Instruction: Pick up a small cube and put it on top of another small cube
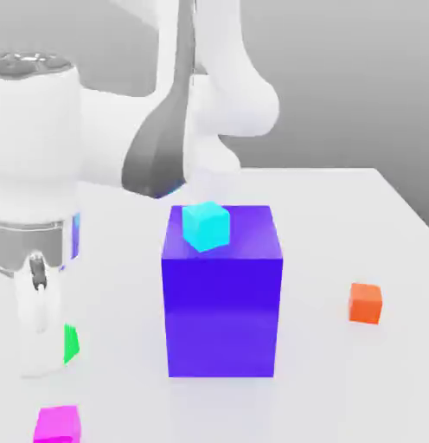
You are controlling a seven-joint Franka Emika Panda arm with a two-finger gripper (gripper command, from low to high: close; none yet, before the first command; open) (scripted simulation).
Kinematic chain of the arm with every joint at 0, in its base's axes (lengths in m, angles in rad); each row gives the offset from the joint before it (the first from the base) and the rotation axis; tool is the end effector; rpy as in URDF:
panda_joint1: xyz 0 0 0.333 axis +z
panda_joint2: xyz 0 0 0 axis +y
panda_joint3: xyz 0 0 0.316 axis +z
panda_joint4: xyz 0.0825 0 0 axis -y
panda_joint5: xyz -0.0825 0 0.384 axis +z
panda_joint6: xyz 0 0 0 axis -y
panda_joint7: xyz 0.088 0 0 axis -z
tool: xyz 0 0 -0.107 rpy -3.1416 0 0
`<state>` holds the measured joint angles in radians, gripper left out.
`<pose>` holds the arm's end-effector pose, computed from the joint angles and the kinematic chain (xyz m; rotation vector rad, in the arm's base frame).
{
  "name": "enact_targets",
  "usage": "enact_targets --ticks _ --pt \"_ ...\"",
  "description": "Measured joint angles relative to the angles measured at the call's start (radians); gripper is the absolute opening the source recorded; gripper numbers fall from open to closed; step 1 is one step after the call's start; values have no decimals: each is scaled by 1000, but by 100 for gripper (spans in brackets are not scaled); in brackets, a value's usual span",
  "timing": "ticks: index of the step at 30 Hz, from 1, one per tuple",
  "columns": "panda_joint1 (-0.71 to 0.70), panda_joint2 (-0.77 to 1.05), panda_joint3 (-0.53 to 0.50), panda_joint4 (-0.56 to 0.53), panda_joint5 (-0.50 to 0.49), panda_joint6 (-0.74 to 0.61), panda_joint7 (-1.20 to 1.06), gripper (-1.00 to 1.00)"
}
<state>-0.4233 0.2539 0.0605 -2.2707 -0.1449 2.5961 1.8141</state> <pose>0.5096 -0.1902 0.2524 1.6179 -2.6886 0.1525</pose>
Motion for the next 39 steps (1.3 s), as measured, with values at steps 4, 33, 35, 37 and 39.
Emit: enact_targets --ticks 4,33,35,37,39 --pt "-30 128 1 5 82 59 48 0" --pt "-108 -188 -120 -289 213 44 537 -100" --pt "-132 -225 -135 -334 186 48 643 -100" --pt "-161 -251 -146 -373 156 55 741 -100" --pt "-196 -235 -142 -383 148 81 772 -100"
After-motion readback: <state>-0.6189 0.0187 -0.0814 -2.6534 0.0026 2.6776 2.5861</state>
